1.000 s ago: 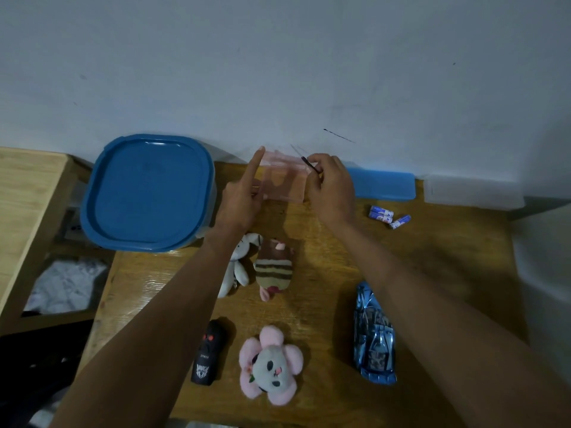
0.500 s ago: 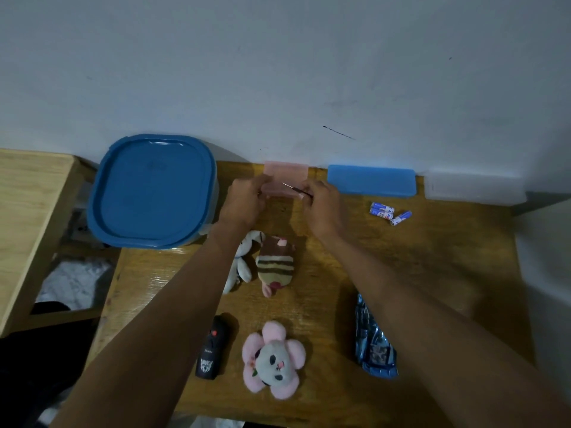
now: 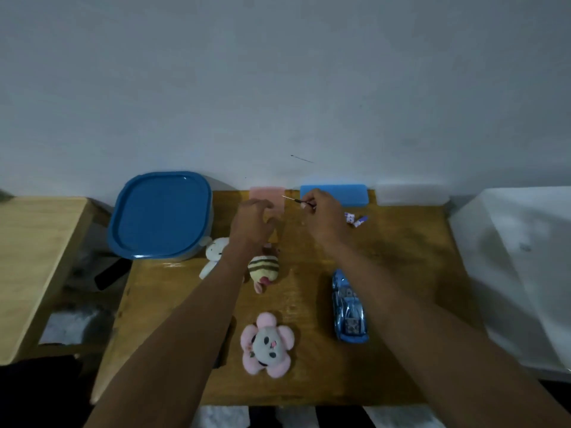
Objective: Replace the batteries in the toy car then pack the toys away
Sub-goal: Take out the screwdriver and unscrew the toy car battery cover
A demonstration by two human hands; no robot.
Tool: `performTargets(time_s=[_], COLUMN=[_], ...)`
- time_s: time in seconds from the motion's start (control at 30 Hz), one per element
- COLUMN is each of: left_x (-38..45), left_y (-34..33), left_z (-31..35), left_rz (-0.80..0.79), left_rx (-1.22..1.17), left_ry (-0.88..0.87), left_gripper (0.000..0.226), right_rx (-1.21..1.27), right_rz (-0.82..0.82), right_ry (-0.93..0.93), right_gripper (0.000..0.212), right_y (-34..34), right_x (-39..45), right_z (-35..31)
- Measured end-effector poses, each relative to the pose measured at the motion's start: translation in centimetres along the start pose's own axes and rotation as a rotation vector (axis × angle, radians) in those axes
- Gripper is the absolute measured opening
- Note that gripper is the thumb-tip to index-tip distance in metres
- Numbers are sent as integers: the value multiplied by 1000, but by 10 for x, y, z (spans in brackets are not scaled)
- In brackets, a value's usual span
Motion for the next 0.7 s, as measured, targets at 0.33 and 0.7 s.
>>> performTargets(time_s=[0.33,0.7], left_x=[-76,-160], left_y=[-24,-130], left_z=[119,168], left_rz=[-146,-599], left_rx=[-23,11], left_ry=[-262,-106], left_gripper=[37,113], right_rx=[19,-10], right_rz=[243,404], right_ry=[-106,-217], right_gripper=[3,6], right_y=[103,168], right_x=[-87,-149], right_z=[6,50])
Point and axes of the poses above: each hand's wrist, its own x-axis towards the middle knuckle, its own y-axis out of the back of the hand, z = x × y, the point moved 9 cm from there along x, towards the middle knuckle, and after that the axes turned 11 degrees about x, right-handed, at the moved point
